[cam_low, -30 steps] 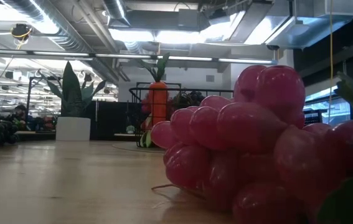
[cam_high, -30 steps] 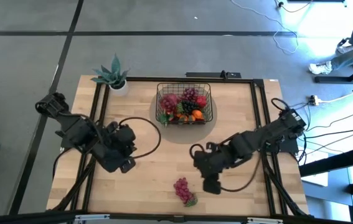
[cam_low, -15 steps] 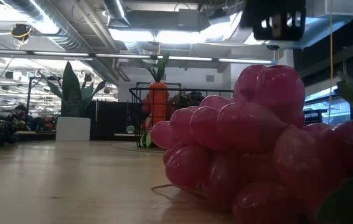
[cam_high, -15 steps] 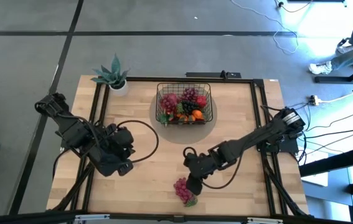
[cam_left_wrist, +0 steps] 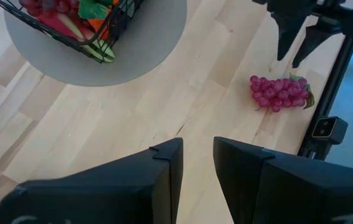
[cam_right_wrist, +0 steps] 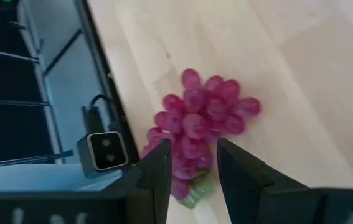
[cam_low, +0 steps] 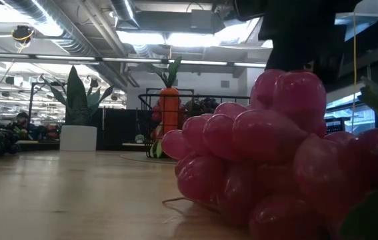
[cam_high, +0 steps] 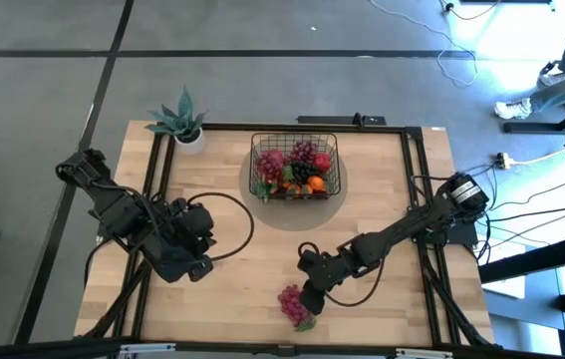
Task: Build produce basket
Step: Put the purple grapes into the black wire basket
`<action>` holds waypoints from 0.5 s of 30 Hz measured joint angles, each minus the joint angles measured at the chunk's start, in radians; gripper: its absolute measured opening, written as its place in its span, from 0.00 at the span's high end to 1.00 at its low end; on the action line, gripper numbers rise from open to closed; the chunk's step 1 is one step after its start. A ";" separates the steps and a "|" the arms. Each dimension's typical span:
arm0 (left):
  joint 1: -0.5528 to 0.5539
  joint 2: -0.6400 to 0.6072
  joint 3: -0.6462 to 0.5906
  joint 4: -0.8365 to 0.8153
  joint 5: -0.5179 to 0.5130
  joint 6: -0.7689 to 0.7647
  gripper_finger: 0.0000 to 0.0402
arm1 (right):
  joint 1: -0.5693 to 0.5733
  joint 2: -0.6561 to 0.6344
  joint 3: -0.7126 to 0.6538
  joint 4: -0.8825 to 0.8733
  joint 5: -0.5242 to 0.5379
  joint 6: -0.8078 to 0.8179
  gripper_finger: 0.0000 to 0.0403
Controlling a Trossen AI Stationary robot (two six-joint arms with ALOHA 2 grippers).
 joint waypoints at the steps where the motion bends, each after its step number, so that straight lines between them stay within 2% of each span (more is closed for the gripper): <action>1: 0.000 0.000 0.000 0.000 0.000 0.000 0.81 | 0.002 0.000 -0.010 0.023 0.000 0.000 0.72; 8: 0.001 0.000 0.000 0.000 0.000 0.000 0.81 | 0.002 0.008 -0.044 0.084 0.001 -0.009 0.72; 15: 0.001 0.000 0.000 0.000 0.000 0.000 0.80 | 0.003 0.078 -0.051 0.200 -0.030 -0.019 0.72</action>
